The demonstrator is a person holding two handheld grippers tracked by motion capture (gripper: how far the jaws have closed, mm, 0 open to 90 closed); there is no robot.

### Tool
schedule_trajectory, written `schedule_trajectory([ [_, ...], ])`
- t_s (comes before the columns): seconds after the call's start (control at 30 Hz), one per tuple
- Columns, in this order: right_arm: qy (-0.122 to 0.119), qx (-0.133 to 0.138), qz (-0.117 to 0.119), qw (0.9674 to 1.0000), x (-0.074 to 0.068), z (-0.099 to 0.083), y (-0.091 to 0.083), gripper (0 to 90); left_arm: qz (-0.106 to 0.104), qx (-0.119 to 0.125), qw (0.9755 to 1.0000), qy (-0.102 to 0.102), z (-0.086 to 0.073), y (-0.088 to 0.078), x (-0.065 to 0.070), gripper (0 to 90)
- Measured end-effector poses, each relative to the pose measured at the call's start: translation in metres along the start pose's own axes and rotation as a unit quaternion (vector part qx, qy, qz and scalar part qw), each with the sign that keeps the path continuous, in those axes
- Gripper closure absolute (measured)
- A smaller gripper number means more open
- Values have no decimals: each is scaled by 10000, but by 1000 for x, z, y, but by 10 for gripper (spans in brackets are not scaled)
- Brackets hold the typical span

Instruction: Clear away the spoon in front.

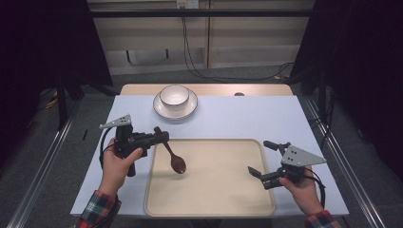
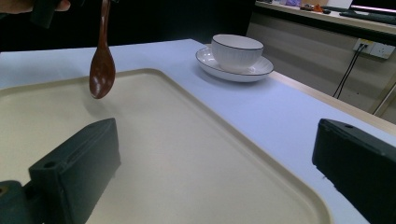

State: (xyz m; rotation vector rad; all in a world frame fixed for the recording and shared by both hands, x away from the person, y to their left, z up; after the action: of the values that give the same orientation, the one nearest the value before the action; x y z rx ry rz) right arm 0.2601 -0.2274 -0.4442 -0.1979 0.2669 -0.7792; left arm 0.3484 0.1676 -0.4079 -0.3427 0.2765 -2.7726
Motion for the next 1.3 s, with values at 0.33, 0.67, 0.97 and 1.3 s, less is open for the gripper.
schedule_trajectory([
  [0.33,-6,-25,-3,10000,0,0,1,5,-161,-147,9998,-50,-9,10,4,829],
  [0.67,-18,-24,12,10000,-1,0,2,5,-261,-264,9993,-63,-15,18,6,814],
  [0.97,-10,-37,25,10000,-2,-1,2,5,-310,-370,9988,-54,-19,24,9,816],
  [1.3,-21,-38,9,10000,-1,-1,2,5,-394,-430,9983,-58,-23,30,12,815],
])
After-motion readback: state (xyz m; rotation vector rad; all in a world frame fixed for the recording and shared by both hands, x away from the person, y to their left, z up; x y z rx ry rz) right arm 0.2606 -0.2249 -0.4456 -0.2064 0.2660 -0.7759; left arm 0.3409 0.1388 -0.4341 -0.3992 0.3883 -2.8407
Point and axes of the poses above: each handheld gripper's, and its own axes: y roughly forward along the jaws, z roughly out of its top, x roughly to its right, the point moved 4 cm from there along y, roughly forward along the jaws, and after that the axes turned 15 degrees about y, right-handed, at the moved point
